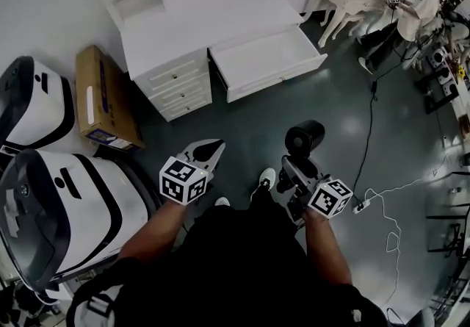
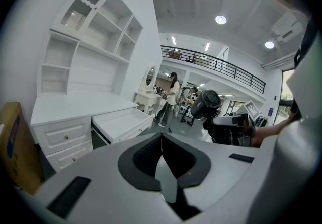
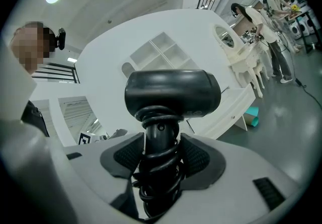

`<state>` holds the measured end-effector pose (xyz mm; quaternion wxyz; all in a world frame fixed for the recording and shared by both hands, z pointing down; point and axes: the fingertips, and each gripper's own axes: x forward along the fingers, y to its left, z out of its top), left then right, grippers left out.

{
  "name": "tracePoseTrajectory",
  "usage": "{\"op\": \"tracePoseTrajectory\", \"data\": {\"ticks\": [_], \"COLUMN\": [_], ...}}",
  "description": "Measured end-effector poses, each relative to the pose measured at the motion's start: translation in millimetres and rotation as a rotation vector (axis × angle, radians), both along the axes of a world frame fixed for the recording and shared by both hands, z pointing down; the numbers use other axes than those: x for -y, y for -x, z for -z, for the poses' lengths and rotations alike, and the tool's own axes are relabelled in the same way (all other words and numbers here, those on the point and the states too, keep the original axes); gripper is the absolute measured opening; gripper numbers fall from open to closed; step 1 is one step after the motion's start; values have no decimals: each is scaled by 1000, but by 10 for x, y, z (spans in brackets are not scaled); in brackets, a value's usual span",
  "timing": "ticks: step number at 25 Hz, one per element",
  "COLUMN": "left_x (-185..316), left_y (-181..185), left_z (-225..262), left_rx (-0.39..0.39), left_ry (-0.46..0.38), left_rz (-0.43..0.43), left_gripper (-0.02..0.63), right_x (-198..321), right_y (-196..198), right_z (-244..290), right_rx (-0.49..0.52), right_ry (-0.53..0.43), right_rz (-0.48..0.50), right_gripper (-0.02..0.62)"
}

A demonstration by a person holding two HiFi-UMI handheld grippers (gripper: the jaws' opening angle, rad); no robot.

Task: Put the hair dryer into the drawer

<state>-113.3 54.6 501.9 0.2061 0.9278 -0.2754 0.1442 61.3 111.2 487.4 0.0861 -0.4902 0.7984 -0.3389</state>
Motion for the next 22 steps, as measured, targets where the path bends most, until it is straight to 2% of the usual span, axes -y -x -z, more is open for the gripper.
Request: {"op": "tracePoseTrajectory", "data": {"ticks": [6, 11, 16, 22], "left_x": [384, 754, 1035, 1273], "left_y": [-241, -647, -1105, -1405], "left_z": [-21, 27, 35, -85], "left_rx": [16, 31, 36, 79], "left_ry": [3, -9, 8, 30], "left_rz": [47, 73, 111, 192], "left_gripper": [11, 11, 11, 11], "right_x": [470, 923, 1255, 1533], "right_y": [-280, -639, -1059, -1472], "right_z": [-58, -30, -90, -254], "right_rx": [-27, -24, -35, -91], "right_ry": [6, -21, -7, 4], "right_rz": [39, 79, 132, 218], "right_gripper": [241, 241, 241, 241]}}
